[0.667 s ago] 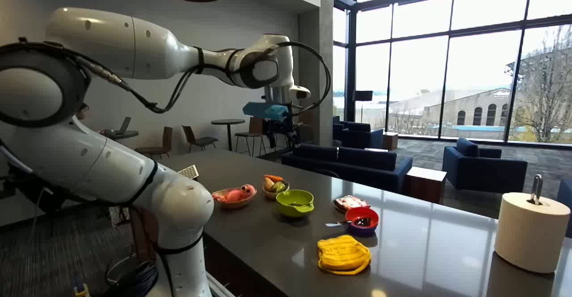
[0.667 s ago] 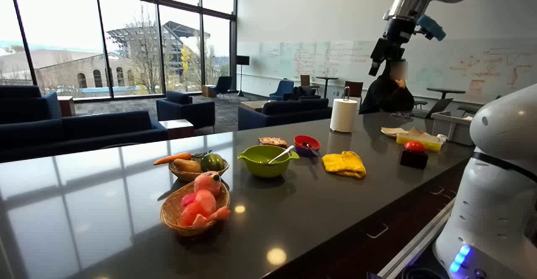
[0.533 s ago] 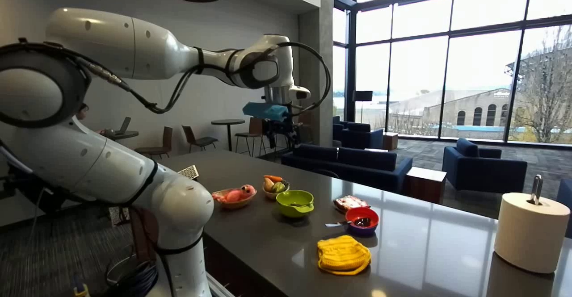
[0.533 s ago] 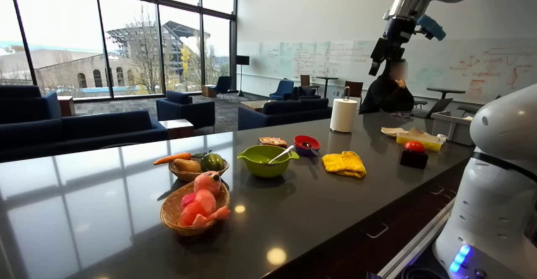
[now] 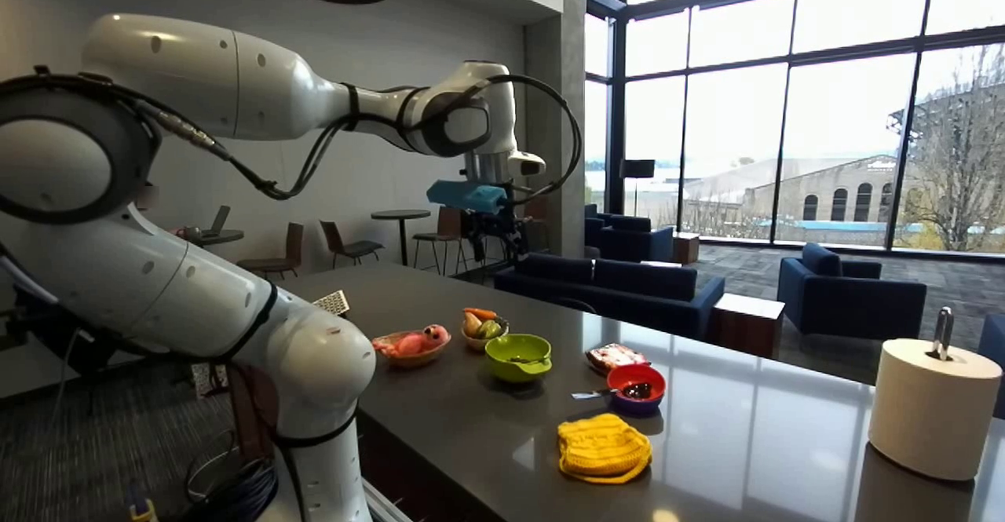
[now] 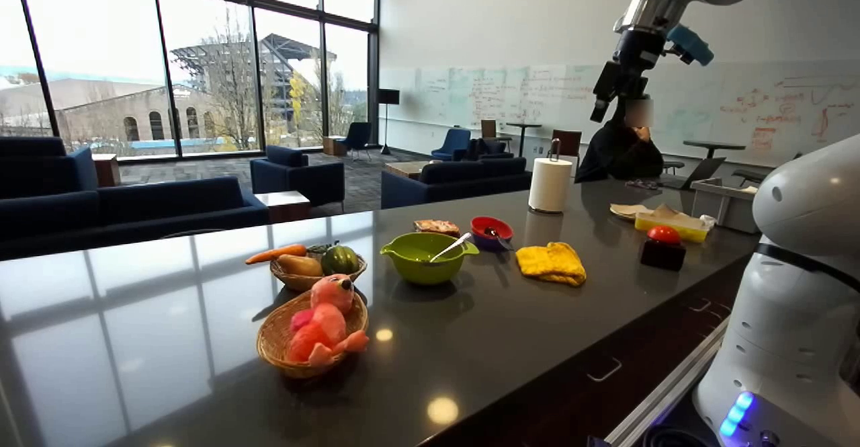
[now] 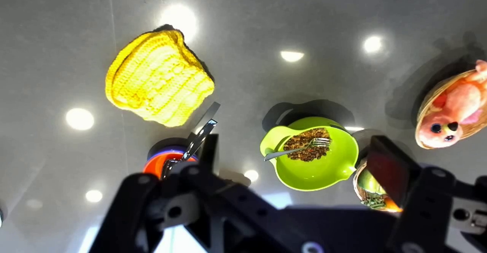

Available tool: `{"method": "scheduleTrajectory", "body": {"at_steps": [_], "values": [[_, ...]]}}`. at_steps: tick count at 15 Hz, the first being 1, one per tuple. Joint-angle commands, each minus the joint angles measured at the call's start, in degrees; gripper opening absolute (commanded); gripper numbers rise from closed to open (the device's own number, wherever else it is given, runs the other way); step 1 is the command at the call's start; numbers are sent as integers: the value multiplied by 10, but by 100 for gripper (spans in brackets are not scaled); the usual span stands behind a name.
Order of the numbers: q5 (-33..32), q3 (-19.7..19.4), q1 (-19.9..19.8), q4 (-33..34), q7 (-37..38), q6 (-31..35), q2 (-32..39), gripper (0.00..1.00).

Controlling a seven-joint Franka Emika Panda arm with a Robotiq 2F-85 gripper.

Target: Use the towel to wipe the kitchen countertop

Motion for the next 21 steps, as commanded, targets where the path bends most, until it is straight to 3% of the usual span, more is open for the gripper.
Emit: {"method": "scheduleTrajectory", "body": {"at_steps": [1, 4, 9, 14, 21], "values": [[16, -8, 16, 13, -20, 11, 42, 100], [27, -7, 39, 20, -53, 39, 92, 100], [0, -5, 48, 24, -111, 157, 209, 100], [-7, -12, 27, 39, -149, 235, 319, 100], [11, -36, -25, 77, -229, 267, 427, 100]]}}
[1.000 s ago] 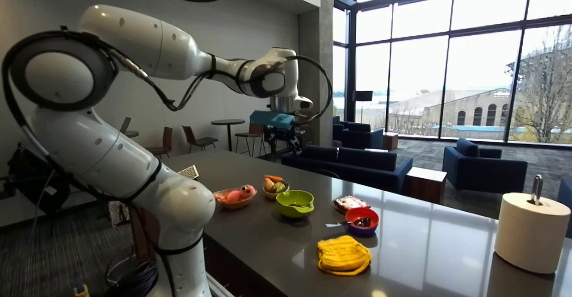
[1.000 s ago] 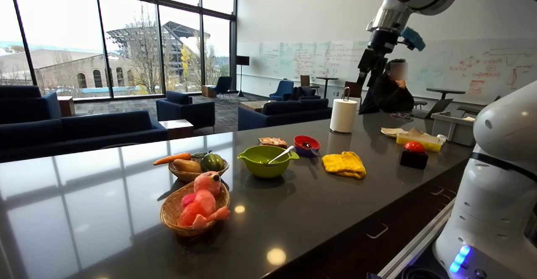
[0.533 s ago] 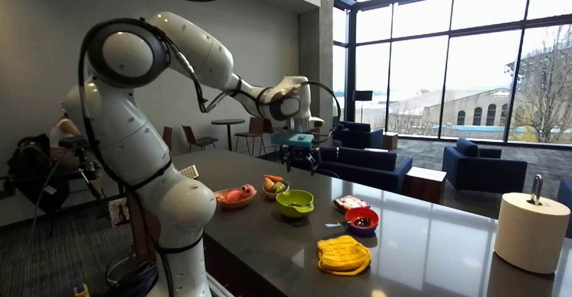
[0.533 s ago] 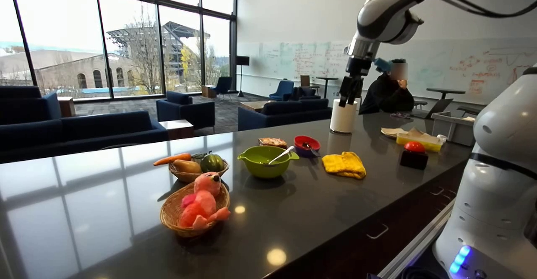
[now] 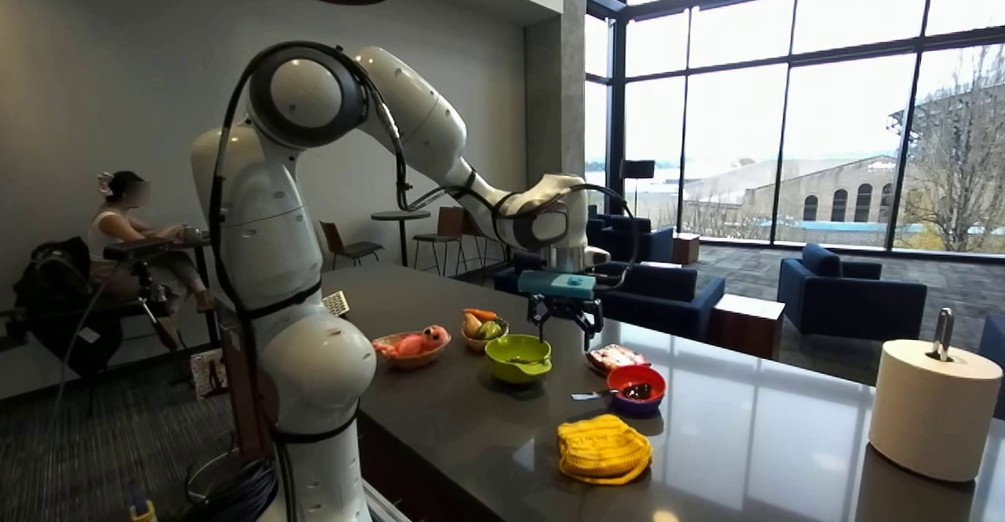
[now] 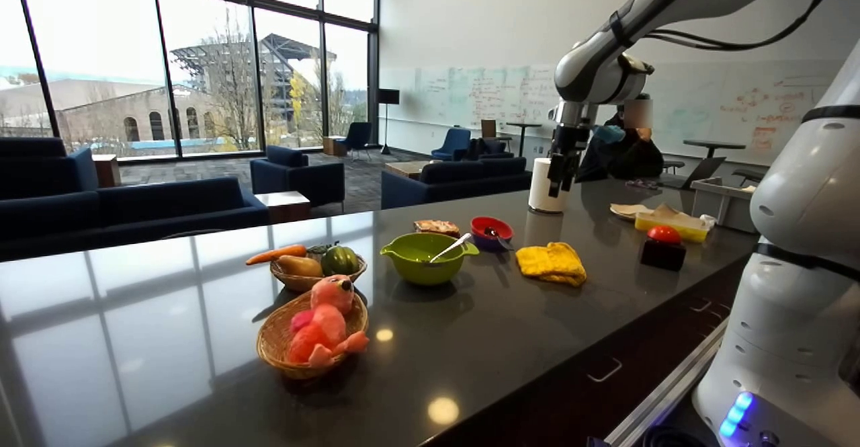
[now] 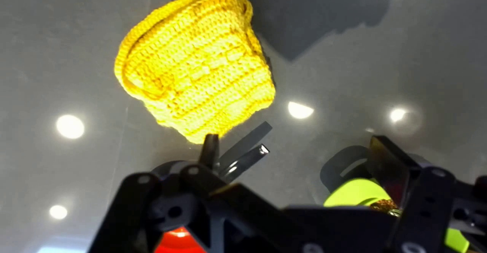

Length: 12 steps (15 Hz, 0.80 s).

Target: Use the towel to wipe the kitchen countertop

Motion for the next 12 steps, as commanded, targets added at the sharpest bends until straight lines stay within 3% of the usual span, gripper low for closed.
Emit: {"method": "scheduleTrajectory", "body": {"at_steps": [1, 8, 12], "values": [[16, -9, -25, 27, -52, 20, 54, 100], [98, -2, -62, 31, -151, 94, 131, 100], [105, 10, -82, 31, -171, 159, 177, 100]]}}
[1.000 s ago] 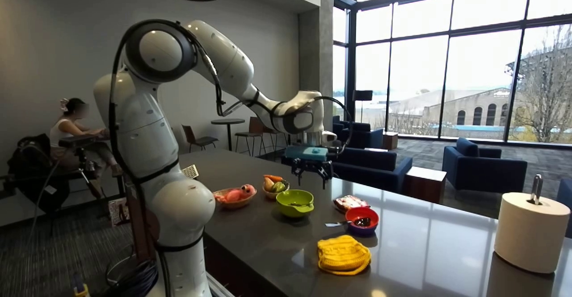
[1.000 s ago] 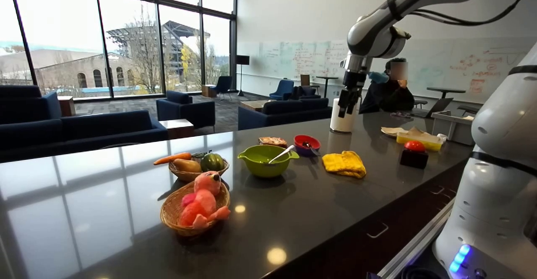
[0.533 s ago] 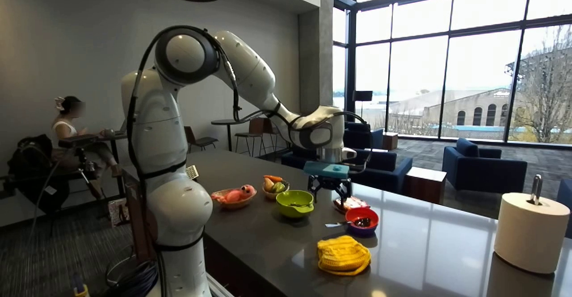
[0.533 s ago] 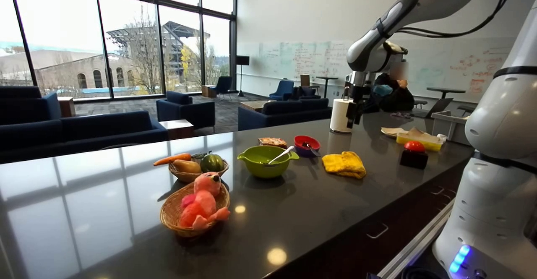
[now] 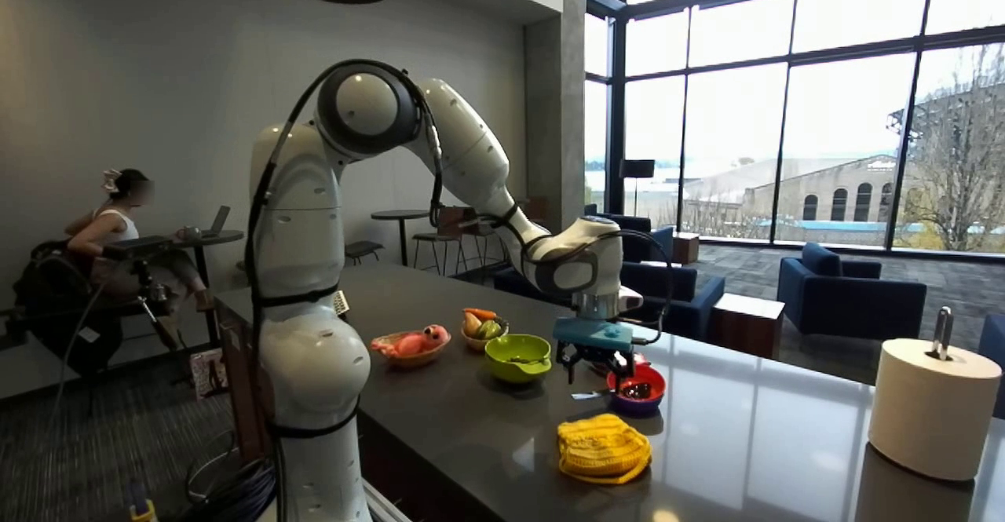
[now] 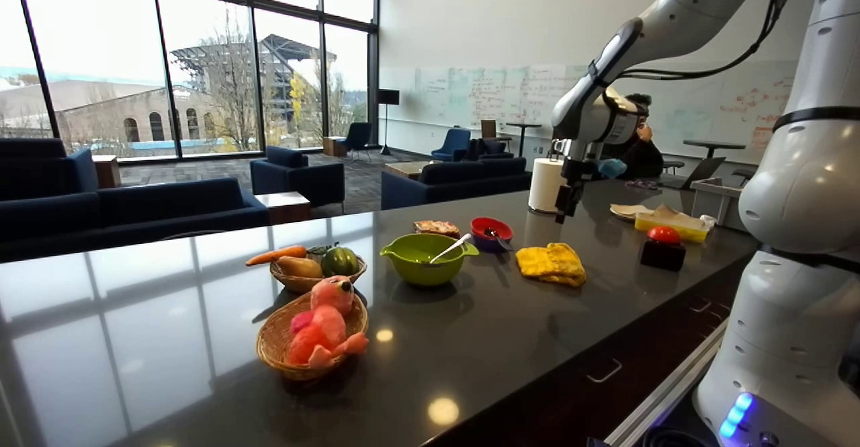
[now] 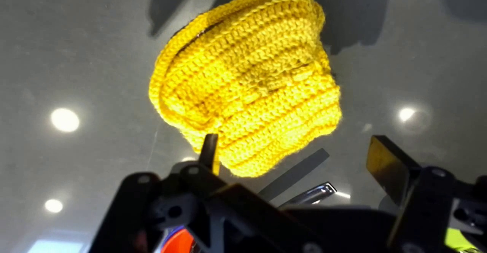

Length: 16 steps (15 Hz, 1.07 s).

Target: Use the towel to wipe the kitchen countertop

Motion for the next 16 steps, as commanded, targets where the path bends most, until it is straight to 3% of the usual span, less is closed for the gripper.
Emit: {"method": "scheduleTrajectory", "body": {"at_steps": [1, 7, 16], "values": [[13, 20, -26, 10, -25, 56, 48, 100], [7, 65, -55, 19, -19, 127, 123, 100], [-20, 103, -105, 38, -13, 140, 200, 100]]}}
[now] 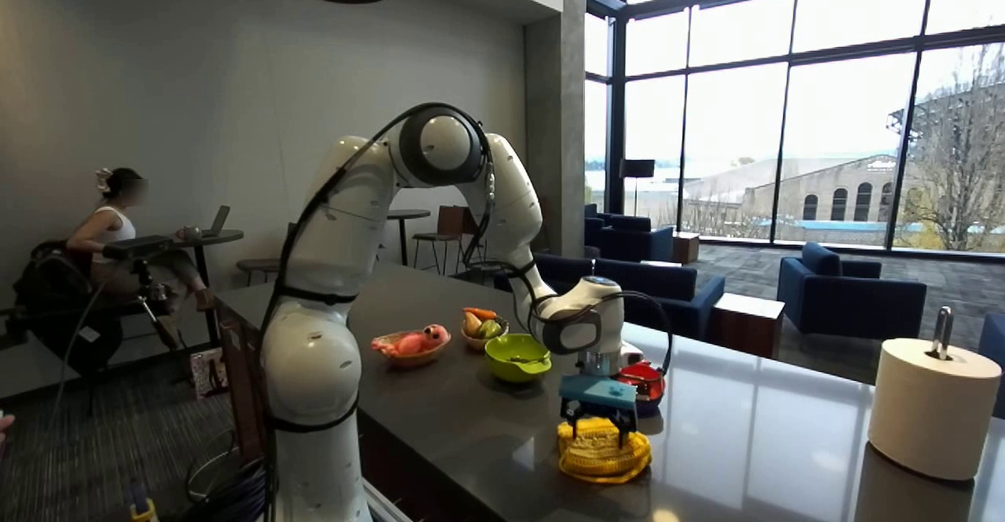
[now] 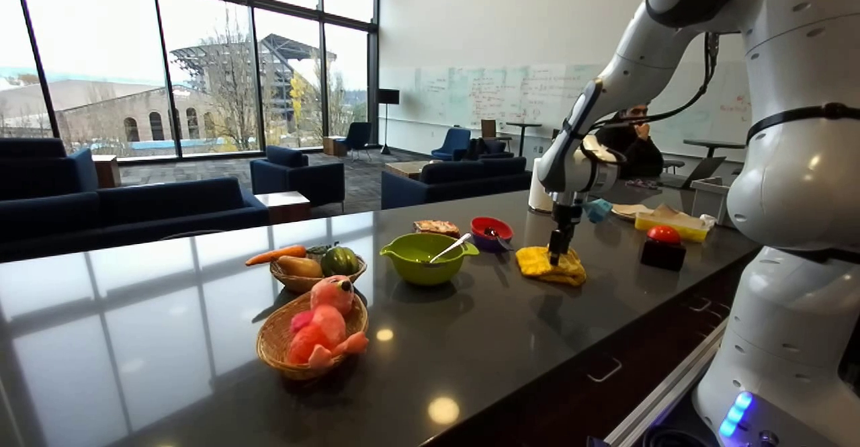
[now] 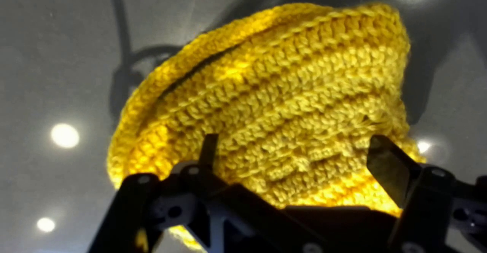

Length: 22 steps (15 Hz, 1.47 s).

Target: Use the towel to wipe the kitchen countertop

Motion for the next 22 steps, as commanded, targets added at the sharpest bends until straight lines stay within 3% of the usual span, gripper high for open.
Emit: {"method": "scheduleTrajectory", "body": {"at_steps": [1, 4, 6, 16, 22], "values": [[-13, 16, -33, 11, -7, 13, 27, 100], [-11, 27, -48, 21, -8, 20, 46, 100], [-12, 33, -55, 28, -6, 21, 54, 74], [-16, 42, -58, 32, -2, 18, 48, 4], [11, 72, -48, 5, 17, 11, 29, 4]]}}
